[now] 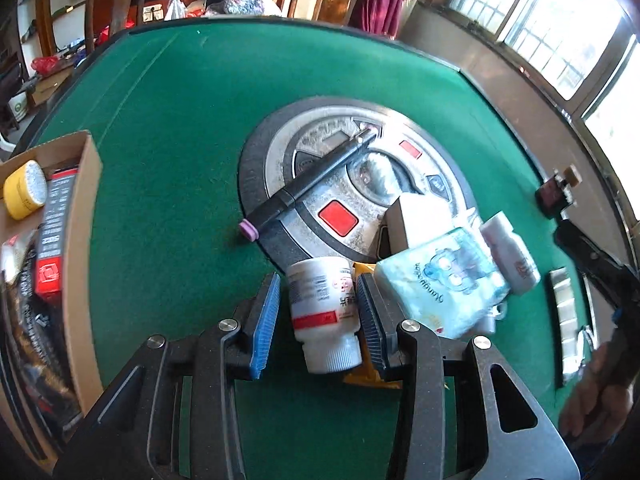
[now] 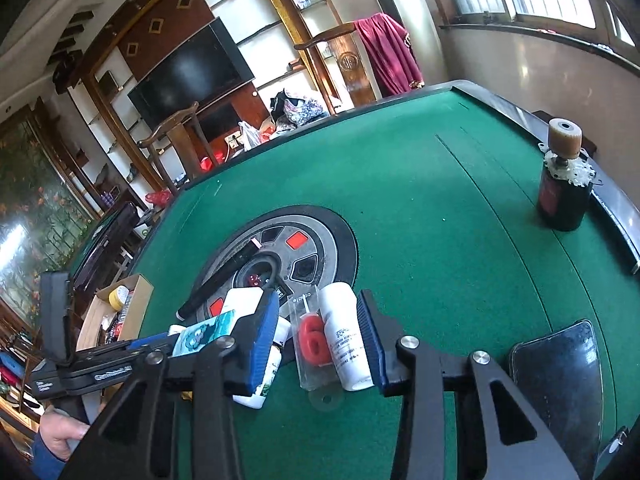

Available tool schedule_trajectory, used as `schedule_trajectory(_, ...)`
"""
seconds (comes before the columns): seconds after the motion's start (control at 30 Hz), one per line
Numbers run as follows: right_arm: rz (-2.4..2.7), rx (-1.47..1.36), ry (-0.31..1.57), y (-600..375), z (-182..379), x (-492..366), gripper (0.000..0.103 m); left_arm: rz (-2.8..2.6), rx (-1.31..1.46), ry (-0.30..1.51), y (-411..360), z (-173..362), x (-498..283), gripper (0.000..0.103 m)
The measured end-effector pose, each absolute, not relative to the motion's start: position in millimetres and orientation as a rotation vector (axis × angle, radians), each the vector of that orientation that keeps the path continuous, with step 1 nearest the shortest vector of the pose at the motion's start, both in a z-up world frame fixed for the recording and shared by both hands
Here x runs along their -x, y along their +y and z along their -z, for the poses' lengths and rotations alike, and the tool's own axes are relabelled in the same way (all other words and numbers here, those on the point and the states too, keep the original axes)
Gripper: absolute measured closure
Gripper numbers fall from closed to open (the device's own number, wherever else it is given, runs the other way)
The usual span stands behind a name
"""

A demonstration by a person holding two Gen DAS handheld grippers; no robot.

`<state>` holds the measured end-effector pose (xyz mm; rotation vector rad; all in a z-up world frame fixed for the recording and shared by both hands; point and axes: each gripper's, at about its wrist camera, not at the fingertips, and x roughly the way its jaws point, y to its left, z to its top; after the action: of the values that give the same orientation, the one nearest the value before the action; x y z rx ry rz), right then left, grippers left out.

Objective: Organize objects

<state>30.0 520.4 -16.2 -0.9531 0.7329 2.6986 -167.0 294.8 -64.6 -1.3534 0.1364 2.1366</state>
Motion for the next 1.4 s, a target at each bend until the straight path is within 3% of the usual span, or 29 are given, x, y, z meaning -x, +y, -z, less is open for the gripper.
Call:
schedule_trajectory(0.1,-2.684,0.978,0.72,520.8,19.2,-27.0,0.062,-2.185,1.331,0.187,297.2,71.8,162.4,0.069)
schedule_trajectory(0.4,-2.602,1.153,0.586,509.5,40.8,-10.6,0.063,-2.221,1.248,0.231,272.0,75.5,132.5,0.069)
schedule_trajectory(0.47,-2.579,1.174,0.525,506.6,47.0,-6.5,0.07,-2.228,1.237,0.244,272.2,76.7,130.6,0.069)
schedule_trajectory(0.7,-2.58,1.176,0.412,497.0,52.1,-2.3,0.07,-2.293,1.158,0.352,284.6,80.7,117.9,0.069)
schedule_trajectory(1.4,-2.638,1.05,0.543,494.9,33.3,-18.0,0.069,-2.344,1.101,0.247,270.3,66.5,118.3,0.069)
